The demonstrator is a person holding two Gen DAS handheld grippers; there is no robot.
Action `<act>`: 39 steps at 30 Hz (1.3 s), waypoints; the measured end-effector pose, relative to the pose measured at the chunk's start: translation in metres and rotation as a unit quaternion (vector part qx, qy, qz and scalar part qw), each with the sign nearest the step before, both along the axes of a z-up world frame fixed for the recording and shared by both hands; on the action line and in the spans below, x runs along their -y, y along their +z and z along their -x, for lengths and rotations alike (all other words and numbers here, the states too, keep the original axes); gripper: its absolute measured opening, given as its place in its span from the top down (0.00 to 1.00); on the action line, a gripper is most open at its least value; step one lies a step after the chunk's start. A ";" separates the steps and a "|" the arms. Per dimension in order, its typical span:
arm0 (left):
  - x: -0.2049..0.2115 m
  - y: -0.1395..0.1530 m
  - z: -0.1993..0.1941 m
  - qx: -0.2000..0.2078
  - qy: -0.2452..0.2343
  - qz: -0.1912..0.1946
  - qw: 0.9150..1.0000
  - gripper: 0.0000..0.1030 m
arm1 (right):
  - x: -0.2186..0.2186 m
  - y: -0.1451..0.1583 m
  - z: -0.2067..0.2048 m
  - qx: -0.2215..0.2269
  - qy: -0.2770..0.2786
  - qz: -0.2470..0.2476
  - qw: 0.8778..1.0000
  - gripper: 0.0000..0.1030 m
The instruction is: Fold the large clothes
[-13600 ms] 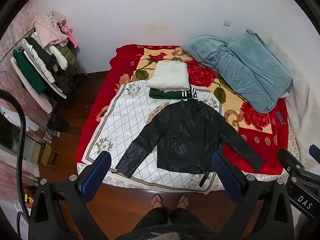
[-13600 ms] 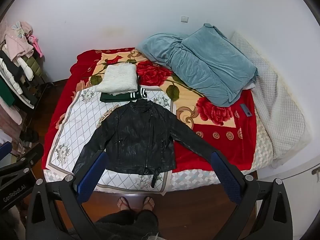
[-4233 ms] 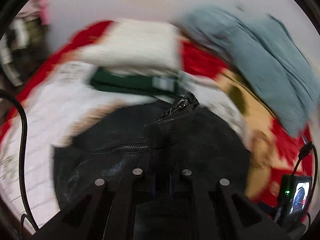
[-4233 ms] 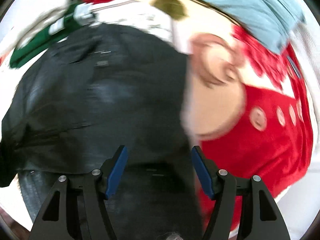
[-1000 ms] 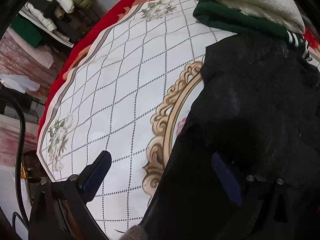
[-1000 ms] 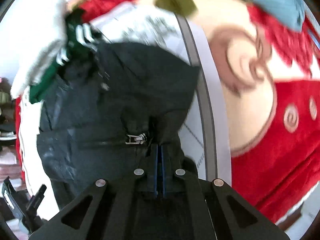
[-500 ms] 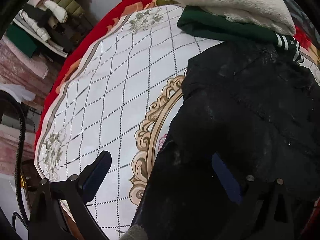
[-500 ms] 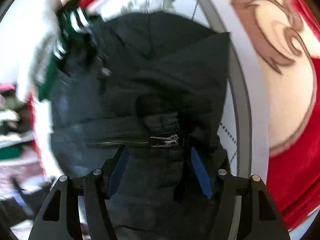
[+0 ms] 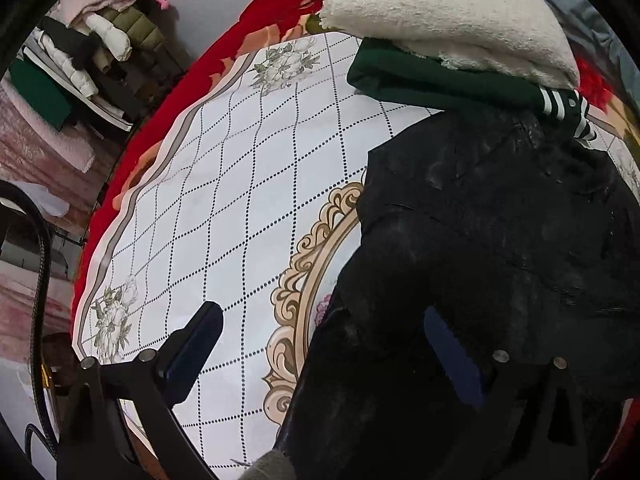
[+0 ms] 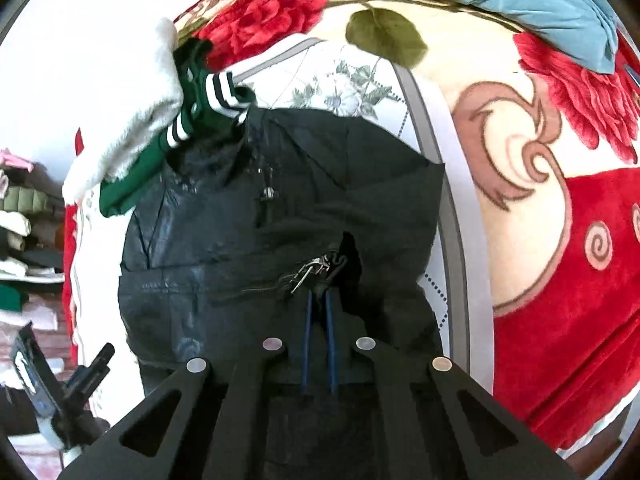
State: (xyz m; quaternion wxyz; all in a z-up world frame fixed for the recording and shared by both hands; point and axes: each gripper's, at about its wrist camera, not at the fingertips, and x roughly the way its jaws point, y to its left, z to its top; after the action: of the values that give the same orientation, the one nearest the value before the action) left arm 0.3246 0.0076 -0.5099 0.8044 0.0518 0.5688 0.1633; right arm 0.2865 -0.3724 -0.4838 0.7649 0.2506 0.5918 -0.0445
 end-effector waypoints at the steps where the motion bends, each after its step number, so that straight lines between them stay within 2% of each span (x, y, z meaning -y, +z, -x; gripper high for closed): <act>1: -0.001 -0.001 -0.002 -0.002 0.001 0.003 1.000 0.00 | 0.002 -0.001 -0.002 0.001 -0.003 0.001 1.000 0.94; 5: -0.004 -0.002 -0.006 0.000 0.002 0.007 1.000 0.00 | 0.011 -0.029 -0.018 -0.041 -0.008 -0.062 0.997 0.92; 6: -0.004 -0.002 -0.006 0.000 0.001 0.007 1.000 0.00 | 0.014 -0.036 -0.019 -0.046 -0.009 -0.074 0.996 0.87; 7: -0.004 -0.004 -0.006 0.000 0.001 0.008 1.000 0.00 | 0.015 -0.044 -0.019 -0.056 -0.010 -0.078 0.995 0.80; 8: -0.004 -0.005 -0.006 -0.002 0.000 0.008 1.000 0.00 | 0.018 -0.056 -0.020 -0.071 -0.012 -0.079 0.994 0.56; 9: -0.004 -0.007 -0.006 -0.004 -0.001 0.008 1.000 0.00 | 0.020 -0.070 -0.020 -0.084 -0.013 -0.092 0.992 0.46; 10: -0.004 -0.008 -0.006 -0.005 -0.002 0.008 1.000 0.00 | 0.022 -0.085 -0.021 -0.095 -0.016 -0.106 0.990 0.46; 11: -0.003 -0.009 -0.006 -0.006 -0.003 0.007 1.000 0.00 | 0.022 -0.094 -0.021 -0.102 -0.017 -0.107 0.989 0.50; 12: -0.003 -0.010 -0.005 -0.007 -0.005 0.006 1.000 0.00 | 0.024 -0.100 -0.020 -0.105 -0.022 -0.101 0.989 0.73; 13: -0.003 -0.009 -0.004 -0.007 -0.007 0.005 1.000 0.00 | 0.025 -0.101 -0.018 -0.104 -0.033 -0.080 0.991 0.81; 15: -0.002 -0.006 -0.004 -0.004 -0.012 0.003 1.000 0.00 | 0.024 -0.091 -0.013 -0.084 -0.040 -0.067 0.993 0.83; 17: -0.001 -0.001 -0.003 0.000 -0.016 0.004 1.000 0.00 | 0.013 -0.065 -0.009 -0.050 -0.017 -0.031 0.998 0.84; 22: -0.002 0.007 -0.007 0.007 -0.018 0.006 1.000 0.00 | -0.002 0.002 0.005 0.037 -0.005 0.003 0.999 0.85; 24: -0.003 0.006 -0.012 0.009 -0.015 0.008 1.000 0.00 | 0.003 0.016 0.004 0.059 -0.006 0.016 0.998 0.85; 27: -0.002 -0.001 -0.021 0.015 -0.013 0.003 1.000 0.00 | 0.014 0.008 -0.006 0.042 -0.017 0.030 0.999 0.85; 29: -0.002 -0.019 -0.031 -0.001 -0.013 -0.012 1.000 0.00 | 0.023 -0.019 -0.016 0.004 -0.017 0.029 0.999 0.85; 31: -0.004 -0.037 -0.040 -0.018 -0.011 -0.011 1.000 0.00 | 0.027 -0.057 -0.025 -0.055 -0.013 0.031 0.998 0.84; 33: -0.007 -0.057 -0.048 -0.038 -0.014 -0.017 0.999 0.00 | 0.034 -0.076 -0.024 -0.086 -0.021 0.022 0.996 0.84; 35: -0.010 -0.064 -0.050 -0.049 -0.016 -0.010 0.999 0.00 | 0.038 -0.073 -0.019 -0.078 -0.035 0.014 0.996 0.80; 36: -0.012 -0.062 -0.050 -0.048 -0.016 -0.005 0.999 0.00 | 0.039 -0.064 -0.016 -0.071 -0.039 0.029 0.996 0.79; 39: -0.011 -0.036 -0.042 -0.026 -0.022 0.012 0.999 0.00 | 0.038 -0.032 -0.005 -0.026 -0.045 0.043 0.998 0.77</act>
State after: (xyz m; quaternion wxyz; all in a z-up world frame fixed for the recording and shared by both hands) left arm 0.3666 0.0189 -0.5458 0.7932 0.0588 0.5903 0.1376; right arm 0.2917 -0.4099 -0.5161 0.7563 0.2431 0.5972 -0.1110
